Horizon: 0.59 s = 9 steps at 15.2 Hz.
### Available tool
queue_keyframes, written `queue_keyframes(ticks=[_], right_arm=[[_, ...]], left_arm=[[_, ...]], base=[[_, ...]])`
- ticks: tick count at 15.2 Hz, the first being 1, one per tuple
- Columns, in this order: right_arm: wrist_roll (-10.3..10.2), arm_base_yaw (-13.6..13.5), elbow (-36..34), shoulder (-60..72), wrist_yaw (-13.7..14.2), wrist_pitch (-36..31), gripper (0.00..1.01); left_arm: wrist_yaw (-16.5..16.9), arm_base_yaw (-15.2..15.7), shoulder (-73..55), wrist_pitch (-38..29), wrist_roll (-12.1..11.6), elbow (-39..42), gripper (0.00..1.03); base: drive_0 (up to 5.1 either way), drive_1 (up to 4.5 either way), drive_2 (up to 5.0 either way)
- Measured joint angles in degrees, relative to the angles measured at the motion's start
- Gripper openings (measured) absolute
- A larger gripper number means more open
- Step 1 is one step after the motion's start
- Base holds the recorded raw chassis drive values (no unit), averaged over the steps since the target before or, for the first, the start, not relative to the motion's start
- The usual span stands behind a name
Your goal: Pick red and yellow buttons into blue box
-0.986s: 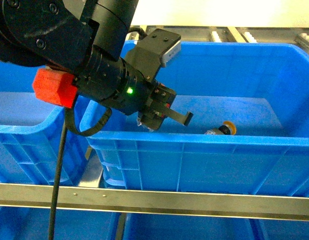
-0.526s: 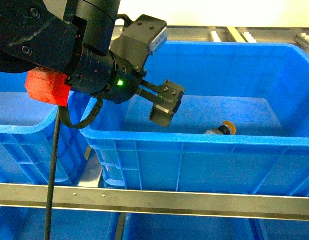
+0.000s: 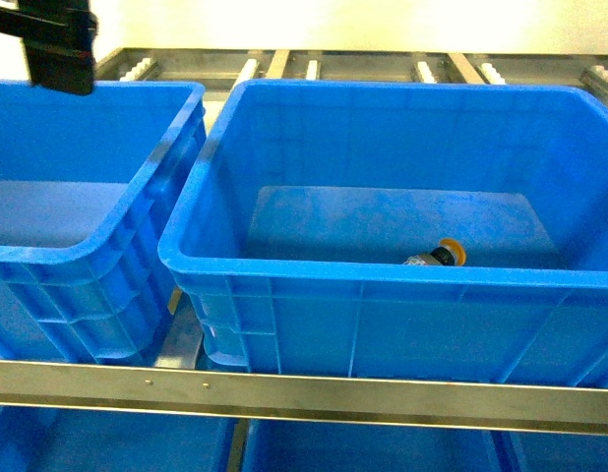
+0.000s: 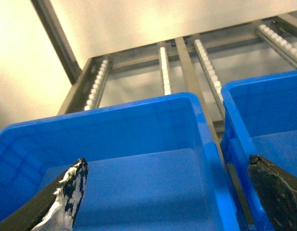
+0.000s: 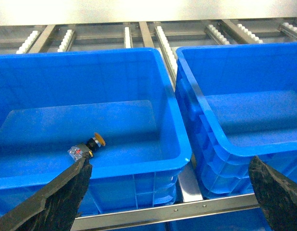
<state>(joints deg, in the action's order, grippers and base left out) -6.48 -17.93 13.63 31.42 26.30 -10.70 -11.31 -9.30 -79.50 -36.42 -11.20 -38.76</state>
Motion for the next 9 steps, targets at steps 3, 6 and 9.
queue_keyframes(ticks=[3, 6, 9], right_arm=[[0.0, 0.0, 0.0, 0.0, 0.0, 0.0, 0.98], [0.7, 0.9, -1.0, -0.2, -2.5, -3.8, 0.95], [5.1, 7.6, -6.5, -6.1, -15.4, -7.3, 0.58]], left_arm=[[-5.4, -1.5, 15.2, 0.5, 0.2, 14.6, 0.98], [-5.6, -1.4, 14.3, 0.3, 0.2, 14.3, 0.98], [3.2, 1.5, 18.5, -6.4, 7.9, 20.5, 0.70]], base=[[0.0, 0.00, 0.0], [0.0, 0.00, 0.0], [0.0, 0.00, 0.0]])
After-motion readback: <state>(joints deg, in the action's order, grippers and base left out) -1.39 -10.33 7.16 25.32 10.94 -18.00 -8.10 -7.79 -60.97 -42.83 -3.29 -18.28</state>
